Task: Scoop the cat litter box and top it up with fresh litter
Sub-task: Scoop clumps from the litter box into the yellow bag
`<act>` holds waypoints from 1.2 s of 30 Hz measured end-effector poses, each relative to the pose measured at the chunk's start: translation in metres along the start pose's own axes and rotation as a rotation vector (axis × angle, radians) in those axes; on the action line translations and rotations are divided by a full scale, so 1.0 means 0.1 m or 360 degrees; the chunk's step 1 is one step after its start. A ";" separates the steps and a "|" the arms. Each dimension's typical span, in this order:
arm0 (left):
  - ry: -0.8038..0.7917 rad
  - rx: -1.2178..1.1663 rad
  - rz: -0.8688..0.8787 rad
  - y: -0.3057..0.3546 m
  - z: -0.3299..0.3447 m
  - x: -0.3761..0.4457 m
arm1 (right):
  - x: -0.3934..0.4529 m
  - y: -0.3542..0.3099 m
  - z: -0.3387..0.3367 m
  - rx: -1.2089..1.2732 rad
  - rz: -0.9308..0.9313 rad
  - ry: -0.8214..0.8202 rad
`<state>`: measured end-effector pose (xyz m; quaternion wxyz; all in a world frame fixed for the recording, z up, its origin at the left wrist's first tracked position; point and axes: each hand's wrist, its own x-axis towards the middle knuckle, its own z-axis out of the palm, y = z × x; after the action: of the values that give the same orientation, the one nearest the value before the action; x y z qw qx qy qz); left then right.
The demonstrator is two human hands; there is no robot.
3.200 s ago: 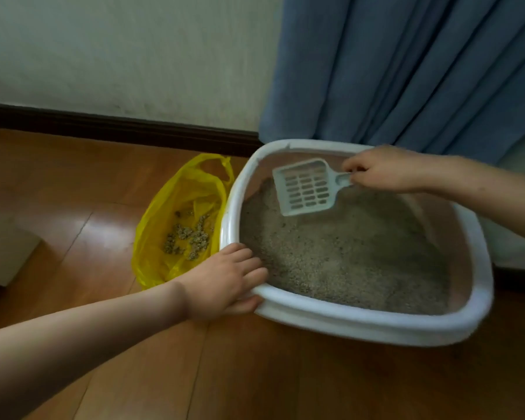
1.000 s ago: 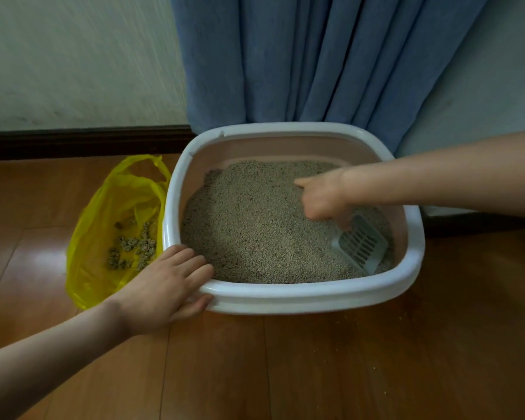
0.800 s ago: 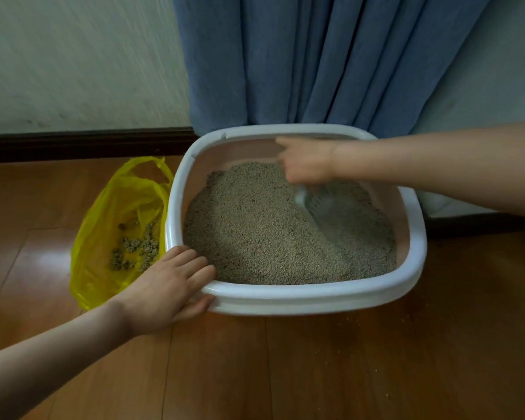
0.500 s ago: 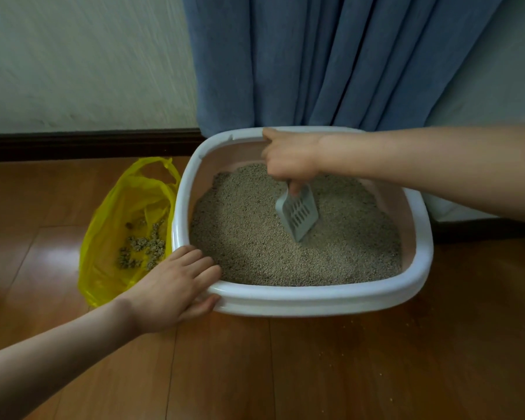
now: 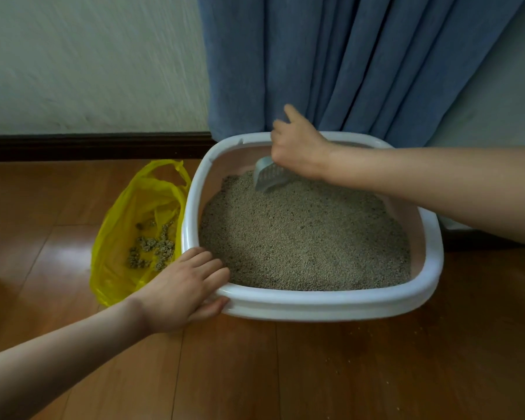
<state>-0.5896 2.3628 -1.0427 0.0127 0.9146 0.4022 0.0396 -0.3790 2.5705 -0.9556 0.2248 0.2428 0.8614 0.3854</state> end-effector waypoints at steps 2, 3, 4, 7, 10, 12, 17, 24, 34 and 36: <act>0.0015 0.0002 0.0001 -0.01 0.01 0.00 | -0.09 -0.01 0.05 0.0004 -0.0027 -0.0006; 0.0024 0.0003 0.0007 -0.01 0.02 -0.01 | -0.14 0.01 0.03 -0.0024 0.0004 0.0037; 0.0035 0.0004 0.0015 -0.01 0.02 0.00 | -0.21 0.01 0.01 -0.0004 0.0019 0.0041; 0.0068 0.0005 0.0010 0.00 0.01 0.00 | -0.35 0.00 0.01 0.0327 -0.0145 -0.0241; 0.0066 -0.0022 0.0028 -0.01 0.00 -0.01 | -0.54 0.09 -0.02 0.0430 -0.0102 -0.0405; 0.0063 -0.0036 0.0022 -0.02 0.01 -0.02 | -0.70 0.16 0.03 0.0417 -0.0046 -0.0386; 0.0064 -0.0046 0.0043 -0.04 0.02 -0.03 | -1.31 0.11 0.32 0.1023 0.0244 -0.0425; -0.0023 -0.0084 0.0085 -0.04 -0.05 0.04 | -2.08 -0.26 0.45 0.1340 0.0495 -0.0638; -0.0008 -0.0090 0.0090 -0.06 -0.02 -0.02 | -2.11 -0.51 0.47 0.1272 0.0472 -0.0760; -0.0002 -0.0069 0.0099 -0.06 -0.01 -0.01 | -2.11 -0.51 0.48 0.1264 0.0453 -0.0788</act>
<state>-0.5951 2.3662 -1.0422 0.0316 0.9262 0.3726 0.0481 -0.1996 2.4424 -0.9820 0.2581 0.5096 0.8206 -0.0152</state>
